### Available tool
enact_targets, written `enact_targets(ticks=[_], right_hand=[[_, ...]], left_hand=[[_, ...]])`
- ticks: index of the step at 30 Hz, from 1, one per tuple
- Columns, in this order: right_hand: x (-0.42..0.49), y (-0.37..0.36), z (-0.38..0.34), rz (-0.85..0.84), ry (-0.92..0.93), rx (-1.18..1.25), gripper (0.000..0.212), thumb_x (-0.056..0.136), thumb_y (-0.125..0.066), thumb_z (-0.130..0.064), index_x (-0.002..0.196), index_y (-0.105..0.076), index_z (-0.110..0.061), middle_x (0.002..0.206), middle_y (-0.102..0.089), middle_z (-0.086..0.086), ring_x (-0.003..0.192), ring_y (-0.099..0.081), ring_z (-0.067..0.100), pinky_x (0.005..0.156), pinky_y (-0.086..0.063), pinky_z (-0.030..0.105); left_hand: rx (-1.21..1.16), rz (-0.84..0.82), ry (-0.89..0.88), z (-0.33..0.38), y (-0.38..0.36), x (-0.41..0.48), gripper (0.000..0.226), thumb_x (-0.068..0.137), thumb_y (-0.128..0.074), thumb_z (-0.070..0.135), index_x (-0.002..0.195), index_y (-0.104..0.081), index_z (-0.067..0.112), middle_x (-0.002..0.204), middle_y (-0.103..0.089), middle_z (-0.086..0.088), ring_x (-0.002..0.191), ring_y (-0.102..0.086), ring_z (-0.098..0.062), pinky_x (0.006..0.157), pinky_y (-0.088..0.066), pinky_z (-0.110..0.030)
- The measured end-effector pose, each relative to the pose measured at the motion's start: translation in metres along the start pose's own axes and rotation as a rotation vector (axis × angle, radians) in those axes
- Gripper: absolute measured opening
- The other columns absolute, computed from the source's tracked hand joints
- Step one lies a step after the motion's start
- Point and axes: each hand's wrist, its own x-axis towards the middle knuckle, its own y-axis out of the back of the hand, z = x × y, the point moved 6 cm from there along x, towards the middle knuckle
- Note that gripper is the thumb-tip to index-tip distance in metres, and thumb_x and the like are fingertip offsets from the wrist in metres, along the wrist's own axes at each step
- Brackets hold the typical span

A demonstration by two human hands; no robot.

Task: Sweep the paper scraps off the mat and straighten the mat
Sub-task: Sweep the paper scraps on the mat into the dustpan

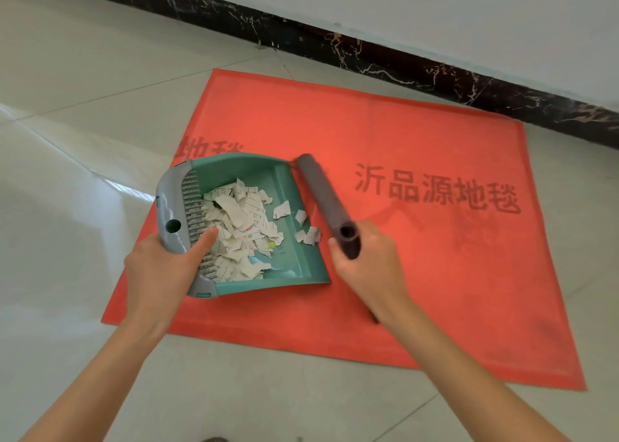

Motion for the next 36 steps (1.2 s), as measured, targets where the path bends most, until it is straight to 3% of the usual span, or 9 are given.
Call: enact_targets(ticks=[8, 11, 13, 16, 18, 22, 27, 31, 36], right_hand=[[-0.02, 0.012, -0.053, 0.044, 0.026, 0.285, 0.02, 0.076, -0.078, -0.019, 0.073, -0.058, -0.022, 0.066, -0.058, -0.005, 0.062, -0.05, 0.012, 0.056, -0.036, 0.016], [0.005, 0.043, -0.032, 0.17, 0.03, 0.176, 0.015, 0.077, -0.078, -0.018, 0.079, -0.063, -0.017, 0.069, -0.06, -0.001, 0.062, -0.052, 0.012, 0.057, -0.034, 0.021], [0.021, 0.048, -0.005, 0.189, -0.018, -0.007, 0.015, 0.078, -0.075, -0.018, 0.083, -0.064, -0.009, 0.074, -0.063, 0.008, 0.067, -0.059, 0.027, 0.061, -0.037, 0.031], [0.023, 0.037, 0.02, 0.14, -0.093, -0.162, 0.019, 0.08, -0.07, -0.019, 0.086, -0.063, -0.003, 0.081, -0.064, 0.018, 0.073, -0.062, 0.04, 0.063, -0.045, 0.041], [0.014, 0.025, 0.017, 0.106, -0.072, -0.139, 0.018, 0.08, -0.071, -0.019, 0.085, -0.062, -0.004, 0.079, -0.063, 0.018, 0.071, -0.062, 0.04, 0.061, -0.046, 0.043], [-0.006, -0.004, -0.015, -0.029, 0.042, -0.078, 0.016, 0.08, -0.07, -0.019, 0.087, -0.061, -0.007, 0.082, -0.062, 0.011, 0.069, -0.061, 0.035, 0.058, -0.047, 0.039], [-0.013, -0.016, -0.044, -0.073, 0.039, 0.103, 0.014, 0.079, -0.071, -0.024, 0.083, -0.062, -0.013, 0.082, -0.064, 0.004, 0.075, -0.061, 0.024, 0.067, -0.046, 0.036], [-0.028, -0.031, -0.078, -0.131, 0.072, 0.204, 0.014, 0.079, -0.068, -0.026, 0.084, -0.062, -0.014, 0.082, -0.063, 0.002, 0.076, -0.061, 0.023, 0.07, -0.047, 0.036], [-0.032, -0.033, -0.085, -0.121, 0.045, 0.255, 0.017, 0.08, -0.067, -0.029, 0.084, -0.061, -0.014, 0.082, -0.062, 0.0, 0.076, -0.059, 0.02, 0.07, -0.048, 0.038]], left_hand=[[-0.04, -0.026, 0.003, -0.005, -0.002, -0.006, 0.045, 0.081, -0.065, 0.061, 0.069, -0.057, 0.018, 0.064, -0.06, 0.0, 0.062, -0.055, -0.009, 0.05, -0.036, -0.025], [-0.062, -0.023, 0.023, -0.007, 0.0, -0.004, 0.052, 0.092, -0.053, 0.054, 0.059, -0.047, 0.014, 0.059, -0.051, -0.002, 0.057, -0.048, -0.015, 0.05, -0.033, -0.031], [-0.064, -0.051, 0.048, -0.013, 0.001, -0.001, 0.057, 0.098, -0.043, 0.049, 0.057, -0.043, 0.01, 0.058, -0.047, -0.005, 0.056, -0.044, -0.02, 0.051, -0.033, -0.034], [-0.113, -0.155, 0.099, -0.027, -0.008, 0.005, 0.057, 0.098, -0.04, 0.053, 0.071, -0.06, 0.006, 0.073, -0.064, -0.011, 0.071, -0.059, -0.029, 0.065, -0.05, -0.042], [-0.313, -0.252, 0.183, -0.029, -0.022, -0.001, 0.044, 0.098, -0.044, 0.048, 0.088, -0.07, 0.014, 0.092, -0.073, -0.009, 0.084, -0.07, -0.026, 0.068, -0.06, -0.043], [-0.522, -0.403, 0.241, -0.013, -0.049, -0.019, 0.032, 0.104, -0.04, 0.027, 0.111, -0.064, 0.006, 0.108, -0.07, -0.013, 0.089, -0.071, -0.026, 0.056, -0.06, -0.028], [-0.572, -0.437, 0.225, -0.013, -0.054, -0.02, 0.034, 0.105, -0.038, 0.026, 0.117, -0.061, 0.004, 0.108, -0.069, -0.013, 0.088, -0.07, -0.021, 0.058, -0.059, -0.023], [-0.624, -0.453, 0.217, -0.013, -0.055, -0.021, 0.028, 0.105, -0.04, 0.024, 0.103, -0.065, 0.011, 0.1, -0.073, -0.01, 0.08, -0.074, -0.018, 0.061, -0.06, -0.026], [-0.684, -0.442, 0.218, -0.014, -0.056, -0.024, 0.03, 0.103, -0.043, 0.026, 0.108, -0.067, 0.009, 0.105, -0.074, -0.013, 0.095, -0.072, -0.029, 0.076, -0.061, -0.036]])
